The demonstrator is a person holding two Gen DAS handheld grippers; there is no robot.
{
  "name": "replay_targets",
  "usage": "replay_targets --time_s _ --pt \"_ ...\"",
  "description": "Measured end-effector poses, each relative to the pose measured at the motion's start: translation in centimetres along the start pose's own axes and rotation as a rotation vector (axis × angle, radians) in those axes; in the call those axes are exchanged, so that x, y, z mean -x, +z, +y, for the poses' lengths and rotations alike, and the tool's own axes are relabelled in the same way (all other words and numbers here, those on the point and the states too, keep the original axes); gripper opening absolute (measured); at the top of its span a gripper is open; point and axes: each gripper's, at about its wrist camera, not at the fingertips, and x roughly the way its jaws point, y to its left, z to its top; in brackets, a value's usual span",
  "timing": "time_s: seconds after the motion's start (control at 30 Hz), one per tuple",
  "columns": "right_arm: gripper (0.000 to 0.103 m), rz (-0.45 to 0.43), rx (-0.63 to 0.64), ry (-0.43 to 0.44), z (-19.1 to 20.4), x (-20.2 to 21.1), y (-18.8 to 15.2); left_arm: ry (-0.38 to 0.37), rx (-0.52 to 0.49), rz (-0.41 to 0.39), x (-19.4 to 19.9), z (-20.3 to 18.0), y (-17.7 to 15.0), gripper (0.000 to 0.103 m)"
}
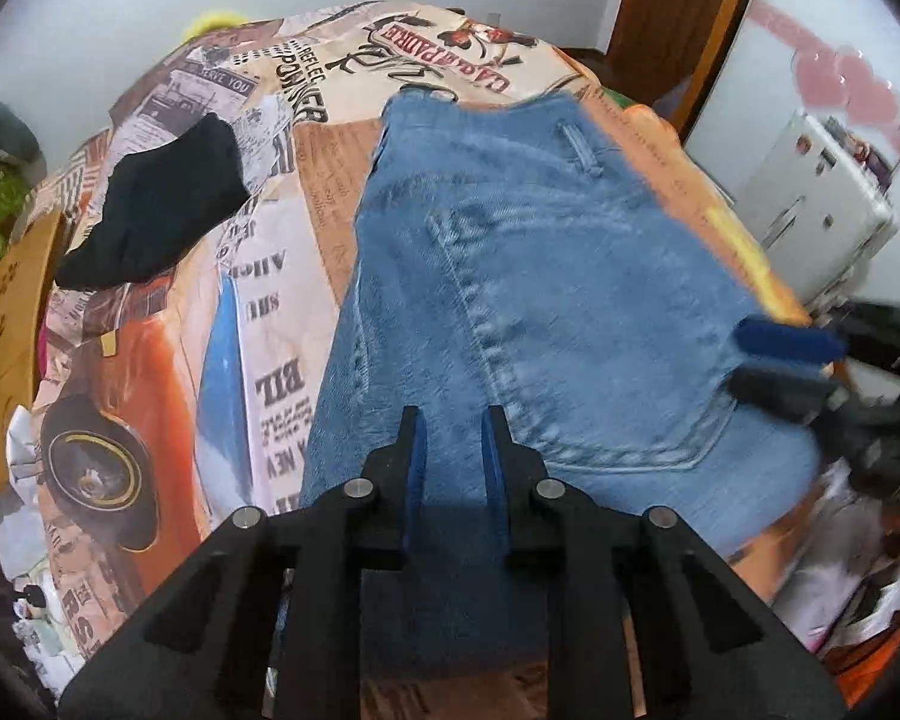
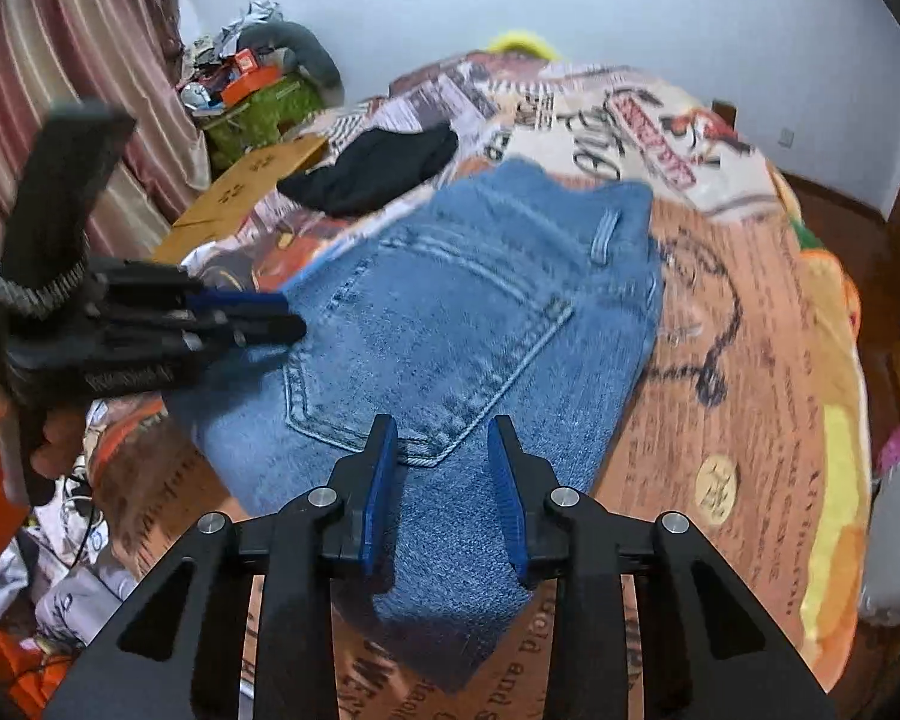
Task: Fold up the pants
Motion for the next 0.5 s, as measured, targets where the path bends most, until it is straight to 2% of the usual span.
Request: replay_targets --time_s 0.2,0.4,0.43,0.47,0.5 --pt "0.024 -0.004 -0.038 -0.027 -1.7 0.8 -1.8 -0.032 0.016 -0.008 0.3 1.0 -0.5 0.021" --pt "0.029 -0.005 -0.111 -0.008 -3.0 1.6 -2.7 0.042 -0.027 -0.025 0.9 0.7 -1.0 0.021" --pt "0.031 -0.004 -0.110 -0.016 -3.1 1.9 -2.7 0.055 -0.024 -0.023 1.1 1.1 -1.0 0.030" --pt "0.032 -0.002 -0.109 -0.024 -3.1 2.1 -2.7 0.080 -0.018 -0.024 1.4 1.6 -1.1 0.043" --pt "0.033 0.000 -0.109 -0.033 -3.3 2.4 -2.6 0.092 -0.013 -0.028 1.6 2.1 -0.9 0.048"
